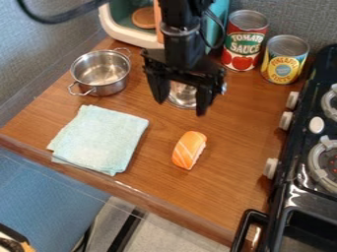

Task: Move the silver pot over the blue cloth

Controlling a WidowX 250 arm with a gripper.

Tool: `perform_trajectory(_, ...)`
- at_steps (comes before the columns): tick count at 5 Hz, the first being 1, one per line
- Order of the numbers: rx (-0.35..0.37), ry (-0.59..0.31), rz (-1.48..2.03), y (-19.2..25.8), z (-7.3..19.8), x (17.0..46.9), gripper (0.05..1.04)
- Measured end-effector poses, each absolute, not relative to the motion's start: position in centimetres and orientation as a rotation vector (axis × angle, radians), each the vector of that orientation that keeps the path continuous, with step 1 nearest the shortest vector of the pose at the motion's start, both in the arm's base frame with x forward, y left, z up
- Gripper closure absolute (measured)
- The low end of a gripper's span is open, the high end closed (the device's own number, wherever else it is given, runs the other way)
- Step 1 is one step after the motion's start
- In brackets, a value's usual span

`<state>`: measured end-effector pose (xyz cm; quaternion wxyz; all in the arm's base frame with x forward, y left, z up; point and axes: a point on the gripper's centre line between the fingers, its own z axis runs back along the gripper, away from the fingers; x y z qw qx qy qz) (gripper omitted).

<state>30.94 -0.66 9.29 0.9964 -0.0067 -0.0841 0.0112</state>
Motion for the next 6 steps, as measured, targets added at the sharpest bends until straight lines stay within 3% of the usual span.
perform_trajectory(3, 0.062, -0.185, 0.105, 8.6, 5.9, 38.6, 0.083)
perform_trajectory(6, 0.119, -0.143, 0.211, 13.0, 4.5, 39.2, 0.083)
